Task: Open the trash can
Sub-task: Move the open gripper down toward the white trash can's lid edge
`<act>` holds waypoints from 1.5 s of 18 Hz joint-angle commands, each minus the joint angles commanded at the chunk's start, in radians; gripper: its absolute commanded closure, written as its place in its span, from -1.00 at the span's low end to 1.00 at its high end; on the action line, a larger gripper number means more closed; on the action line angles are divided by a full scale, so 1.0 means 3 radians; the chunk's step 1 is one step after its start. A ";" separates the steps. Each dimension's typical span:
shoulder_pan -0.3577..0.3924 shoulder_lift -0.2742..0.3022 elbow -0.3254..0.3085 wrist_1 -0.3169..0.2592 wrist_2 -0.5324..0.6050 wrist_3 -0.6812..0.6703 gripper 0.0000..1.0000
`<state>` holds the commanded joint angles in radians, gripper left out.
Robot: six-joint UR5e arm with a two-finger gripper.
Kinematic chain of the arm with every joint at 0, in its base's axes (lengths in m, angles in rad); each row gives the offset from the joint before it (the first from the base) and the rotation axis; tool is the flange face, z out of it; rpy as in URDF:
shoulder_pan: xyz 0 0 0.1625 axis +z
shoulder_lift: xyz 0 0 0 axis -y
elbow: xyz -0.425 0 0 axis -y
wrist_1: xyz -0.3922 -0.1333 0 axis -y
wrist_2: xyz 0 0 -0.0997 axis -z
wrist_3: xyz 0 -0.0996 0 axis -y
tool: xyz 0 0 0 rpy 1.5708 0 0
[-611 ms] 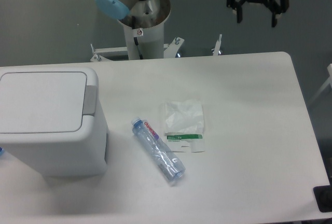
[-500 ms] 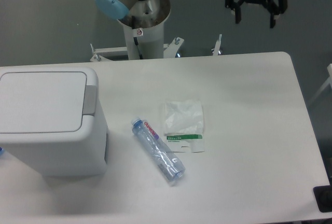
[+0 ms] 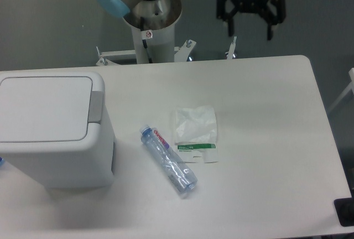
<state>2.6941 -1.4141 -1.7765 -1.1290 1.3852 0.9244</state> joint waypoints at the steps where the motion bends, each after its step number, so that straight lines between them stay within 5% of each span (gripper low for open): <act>1: -0.0087 -0.0056 0.0071 0.0000 0.0005 -0.0327 -1.00; 4: -0.0399 -0.0194 0.0154 0.0076 -0.0046 -0.1141 -1.00; 11: -0.0876 -0.0358 0.0185 0.0312 -0.0219 -0.2211 -1.00; 17: -0.0917 -0.0389 0.0210 0.0317 -0.0623 -0.2554 -1.00; 27: -0.1090 -0.0568 0.0246 0.0440 -0.0696 -0.2585 -1.00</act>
<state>2.3670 -1.5845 -1.7027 -0.9971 1.1765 0.1488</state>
